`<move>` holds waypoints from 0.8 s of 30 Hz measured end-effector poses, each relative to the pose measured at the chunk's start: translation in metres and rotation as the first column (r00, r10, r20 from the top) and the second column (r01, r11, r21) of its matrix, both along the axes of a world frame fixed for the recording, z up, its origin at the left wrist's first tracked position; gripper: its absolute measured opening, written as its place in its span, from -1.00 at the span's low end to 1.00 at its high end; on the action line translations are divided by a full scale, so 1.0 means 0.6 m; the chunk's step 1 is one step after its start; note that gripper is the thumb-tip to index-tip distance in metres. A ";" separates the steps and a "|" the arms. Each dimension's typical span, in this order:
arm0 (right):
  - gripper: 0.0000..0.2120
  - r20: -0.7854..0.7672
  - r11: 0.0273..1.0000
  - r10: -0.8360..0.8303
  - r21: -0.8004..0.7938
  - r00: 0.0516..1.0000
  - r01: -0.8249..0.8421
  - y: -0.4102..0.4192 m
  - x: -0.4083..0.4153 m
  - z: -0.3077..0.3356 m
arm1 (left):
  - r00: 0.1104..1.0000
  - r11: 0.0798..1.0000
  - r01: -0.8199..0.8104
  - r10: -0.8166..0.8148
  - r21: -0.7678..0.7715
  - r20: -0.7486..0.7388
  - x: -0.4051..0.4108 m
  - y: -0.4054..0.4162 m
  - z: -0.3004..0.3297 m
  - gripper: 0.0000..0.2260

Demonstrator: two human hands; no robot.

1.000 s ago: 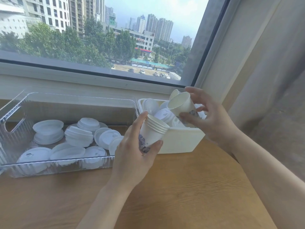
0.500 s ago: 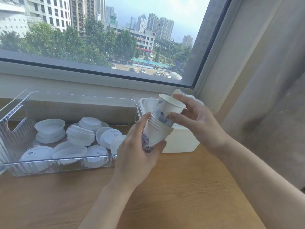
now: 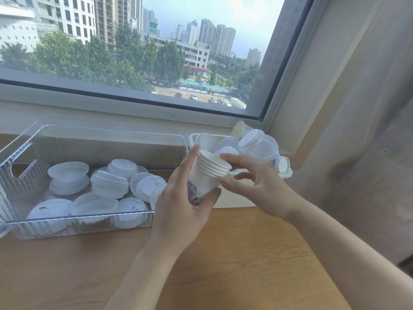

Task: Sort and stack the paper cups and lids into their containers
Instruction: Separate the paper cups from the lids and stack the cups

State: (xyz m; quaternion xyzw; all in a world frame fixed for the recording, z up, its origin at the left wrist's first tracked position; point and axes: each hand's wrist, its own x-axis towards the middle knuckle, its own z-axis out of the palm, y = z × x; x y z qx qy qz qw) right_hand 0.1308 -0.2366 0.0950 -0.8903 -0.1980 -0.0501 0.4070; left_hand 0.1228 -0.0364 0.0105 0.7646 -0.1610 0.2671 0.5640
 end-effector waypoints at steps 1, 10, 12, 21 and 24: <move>-0.43 0.034 0.997 -0.017 -0.068 0.999 0.019 -0.005 0.001 -0.003 | 1.000 1.000 -0.005 0.005 -0.001 0.004 0.001 0.001 0.000 -0.20; -0.70 0.323 0.894 -0.155 -0.356 0.934 0.272 -0.034 0.028 -0.044 | 0.998 0.998 -0.056 0.057 -0.028 0.011 0.013 0.022 -0.006 -0.33; -0.75 0.344 0.893 -0.162 -0.347 0.925 0.286 -0.031 0.035 -0.048 | 0.998 0.997 -0.064 0.064 -0.041 0.008 0.014 0.025 -0.007 -0.31; -0.87 0.372 0.929 -0.167 -0.250 0.913 0.272 -0.032 0.029 -0.057 | 0.994 0.993 -0.105 0.106 -0.046 0.032 0.012 0.035 -0.010 -0.24; -0.87 0.348 0.934 -0.164 -0.246 0.923 0.259 -0.039 0.012 -0.055 | 0.994 0.994 -0.105 0.106 -0.034 0.036 -0.008 0.034 -0.014 -0.26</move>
